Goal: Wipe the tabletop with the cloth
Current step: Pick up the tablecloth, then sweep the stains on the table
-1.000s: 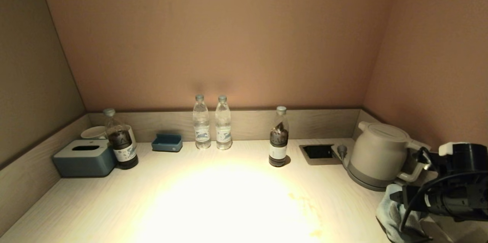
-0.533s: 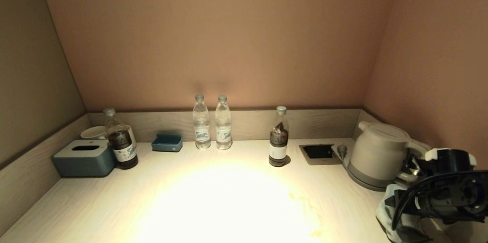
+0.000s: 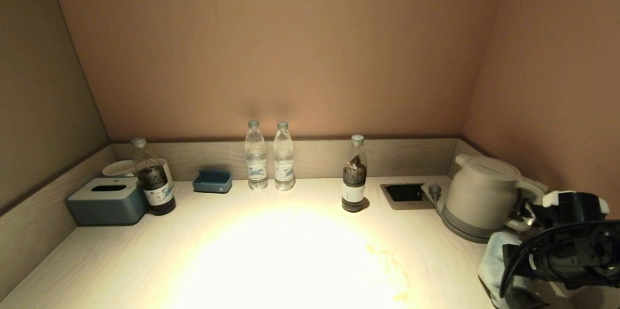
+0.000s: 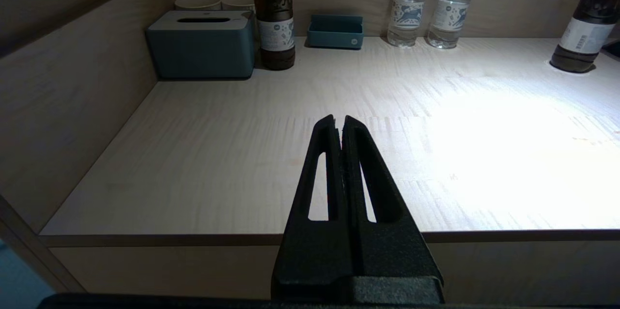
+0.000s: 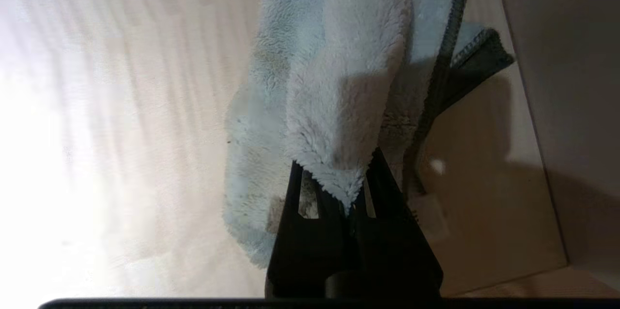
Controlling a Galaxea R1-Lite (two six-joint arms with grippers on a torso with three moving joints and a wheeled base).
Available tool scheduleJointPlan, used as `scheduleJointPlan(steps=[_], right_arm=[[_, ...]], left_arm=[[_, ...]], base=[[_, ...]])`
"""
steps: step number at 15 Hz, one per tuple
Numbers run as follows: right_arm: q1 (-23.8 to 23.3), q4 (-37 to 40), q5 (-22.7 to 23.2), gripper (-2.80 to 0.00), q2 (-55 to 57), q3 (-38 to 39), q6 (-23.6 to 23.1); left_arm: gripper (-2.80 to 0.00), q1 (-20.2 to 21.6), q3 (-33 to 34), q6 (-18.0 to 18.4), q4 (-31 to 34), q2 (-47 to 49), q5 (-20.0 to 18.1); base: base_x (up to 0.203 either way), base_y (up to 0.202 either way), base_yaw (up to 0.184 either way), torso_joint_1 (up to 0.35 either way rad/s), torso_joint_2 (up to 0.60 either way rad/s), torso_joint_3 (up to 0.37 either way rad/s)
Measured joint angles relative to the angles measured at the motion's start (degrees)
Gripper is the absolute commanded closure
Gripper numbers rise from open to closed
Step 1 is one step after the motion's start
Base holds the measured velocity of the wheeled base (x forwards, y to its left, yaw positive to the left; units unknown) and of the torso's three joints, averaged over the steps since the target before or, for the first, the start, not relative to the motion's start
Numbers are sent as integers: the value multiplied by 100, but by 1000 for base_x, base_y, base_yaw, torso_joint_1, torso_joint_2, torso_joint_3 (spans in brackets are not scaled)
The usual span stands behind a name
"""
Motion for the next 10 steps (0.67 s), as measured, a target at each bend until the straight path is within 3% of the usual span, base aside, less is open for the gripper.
scheduleJointPlan(steps=[5,10], right_arm=[[411,100,469,0,-1073,298,7],[1424,116,788,0,-1892,516,71]], left_arm=[[0,0,0,2,5,-2,-3],[0,0,0,2,5,-2,0]], base=[[0,0,0,0,0,0],[0,0,0,0,0,0]])
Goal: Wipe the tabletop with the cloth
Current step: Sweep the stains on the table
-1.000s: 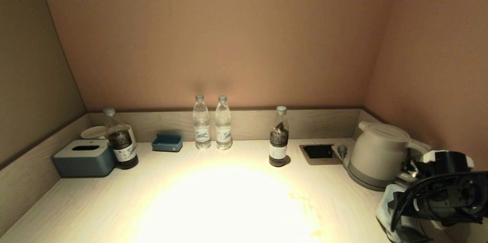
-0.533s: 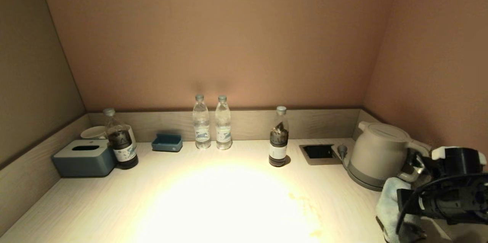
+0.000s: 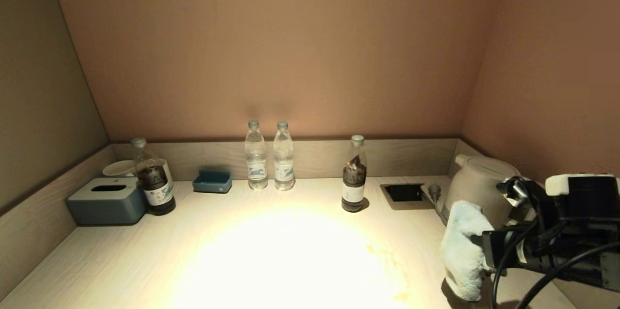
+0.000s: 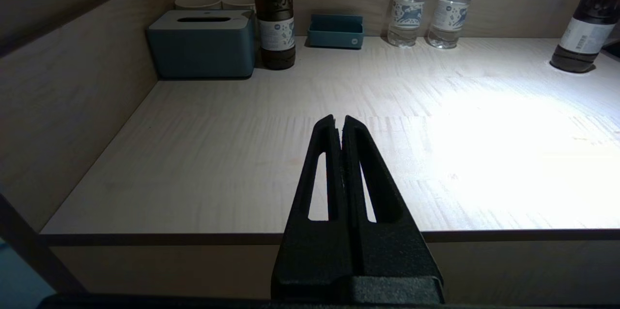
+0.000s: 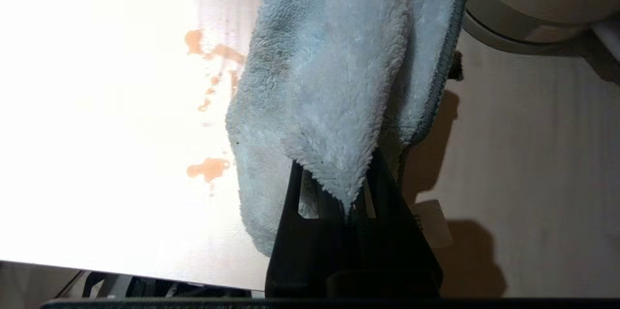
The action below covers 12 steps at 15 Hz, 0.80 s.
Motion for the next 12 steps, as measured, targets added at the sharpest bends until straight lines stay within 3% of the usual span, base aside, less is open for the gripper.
scheduleJointPlan(steps=[4,12], right_arm=[[370,-30,33,0,89,11,155],[493,-59,34,0,1230,-368,389]], left_arm=[[0,0,0,-2,-2,2,-2],[0,0,0,-2,-2,0,-2]], base=[[0,0,0,0,0,0],[0,0,0,0,0,0]])
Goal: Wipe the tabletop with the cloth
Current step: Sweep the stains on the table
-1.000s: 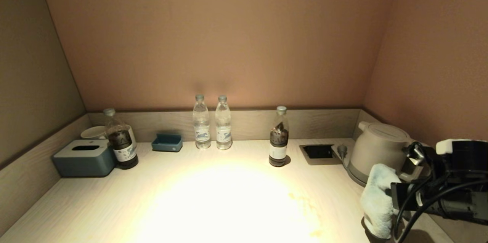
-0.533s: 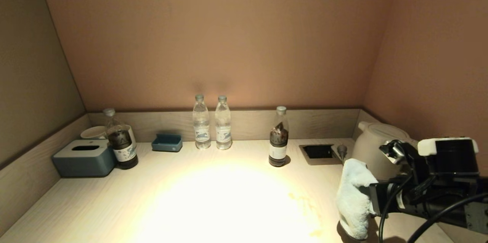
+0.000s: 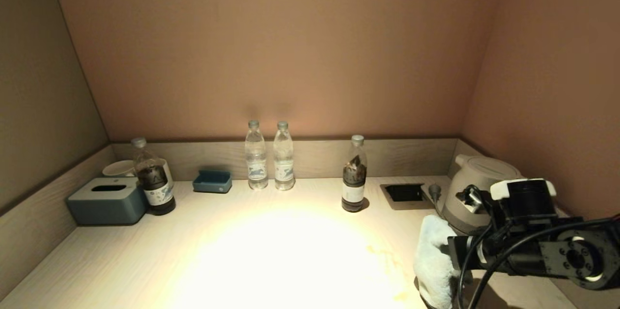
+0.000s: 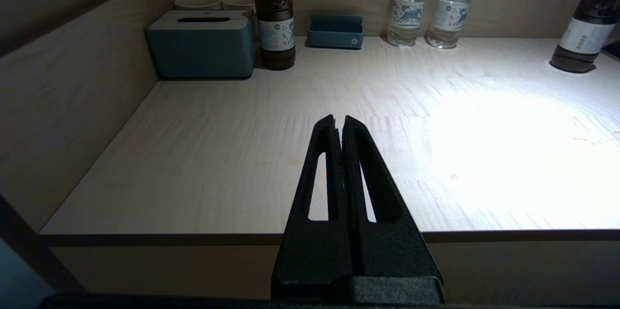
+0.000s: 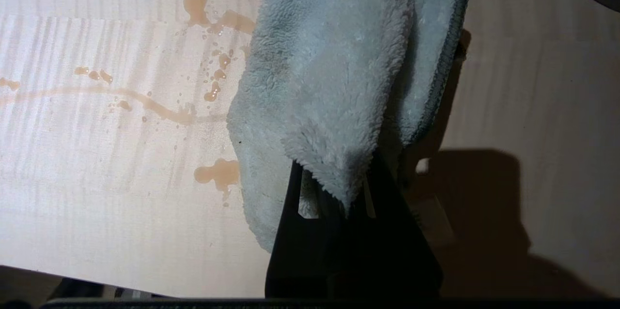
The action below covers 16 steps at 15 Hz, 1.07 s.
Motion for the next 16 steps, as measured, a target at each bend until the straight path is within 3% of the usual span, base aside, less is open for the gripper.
scheduleJointPlan(steps=[9,16], right_arm=[[142,-9,-119,0,1008,-327,87],[407,-221,-781,0,1440,-263,104]], left_arm=[[0,0,0,0,-2,0,0],[0,2,0,2,0,0,-2]], base=[[0,0,0,0,0,0],[0,0,0,0,0,0]])
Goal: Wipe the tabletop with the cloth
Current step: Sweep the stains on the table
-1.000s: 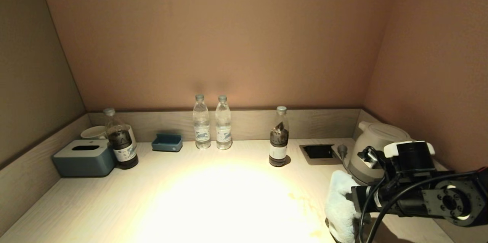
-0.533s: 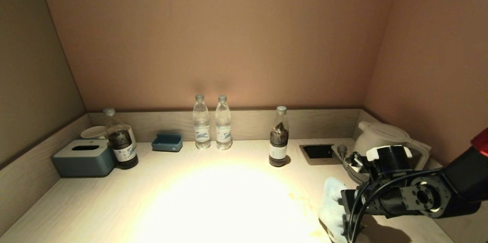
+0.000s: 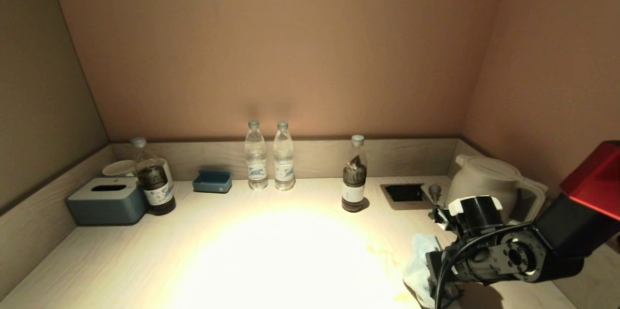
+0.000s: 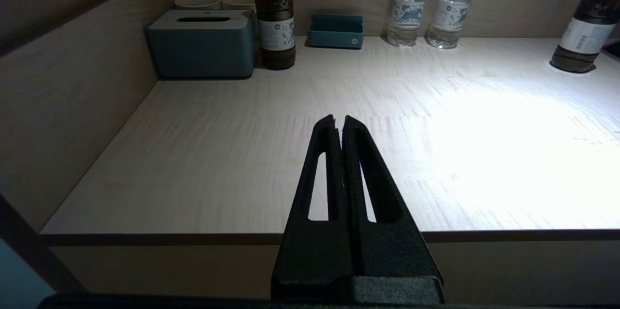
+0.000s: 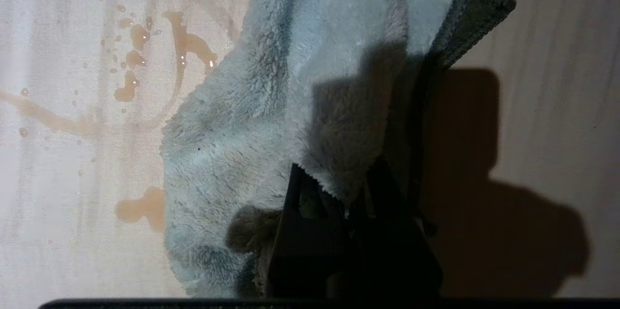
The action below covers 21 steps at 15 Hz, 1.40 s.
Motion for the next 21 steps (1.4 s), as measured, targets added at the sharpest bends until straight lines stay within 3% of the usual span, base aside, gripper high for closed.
scheduleJointPlan(steps=[9,21], right_arm=[[670,-13,-106,0,225,55,208],[2088,31,-292,0,162,16,643]], left_arm=[[0,-2,0,0,4,1,2],[0,-2,0,-2,-2,2,2]], base=[[0,0,0,0,0,0],[0,0,0,0,0,0]])
